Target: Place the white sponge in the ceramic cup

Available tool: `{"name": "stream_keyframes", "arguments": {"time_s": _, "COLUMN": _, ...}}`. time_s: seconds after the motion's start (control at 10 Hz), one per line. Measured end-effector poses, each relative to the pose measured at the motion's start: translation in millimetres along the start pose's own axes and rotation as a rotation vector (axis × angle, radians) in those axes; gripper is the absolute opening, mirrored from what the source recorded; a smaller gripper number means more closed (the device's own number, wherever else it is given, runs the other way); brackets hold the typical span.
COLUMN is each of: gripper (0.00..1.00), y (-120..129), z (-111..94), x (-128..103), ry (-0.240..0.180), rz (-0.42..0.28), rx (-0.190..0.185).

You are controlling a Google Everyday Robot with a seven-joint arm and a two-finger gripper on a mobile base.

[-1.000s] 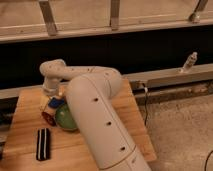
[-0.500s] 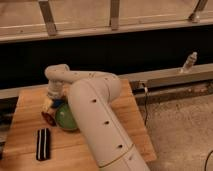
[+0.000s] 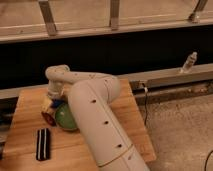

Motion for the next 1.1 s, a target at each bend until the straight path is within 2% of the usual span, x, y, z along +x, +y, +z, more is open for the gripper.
{"name": "stream_keyframes", "arguments": {"time_s": 0.2, "gripper": 0.55, "y": 0, "z": 0, "x": 0, "ry": 0.0, "rz": 0.0, "rx": 0.0}}
{"name": "stream_keyframes", "arguments": {"time_s": 0.7, "gripper": 0.04, "y": 0, "z": -1, "x": 1, "ry": 0.002, "rz": -0.003, "rx": 0.002}}
{"name": "stream_keyframes", "arguments": {"time_s": 0.9, "gripper": 0.0, "y": 10, "z": -6, "x": -6, "ry": -0.032, "rz": -0.046, "rx": 0.019}}
{"name": "stream_keyframes", "arguments": {"time_s": 1.1, "gripper": 0.0, "y": 16, "z": -33, "x": -18, "ry": -0.091, "rz": -0.086, "rx": 0.058}}
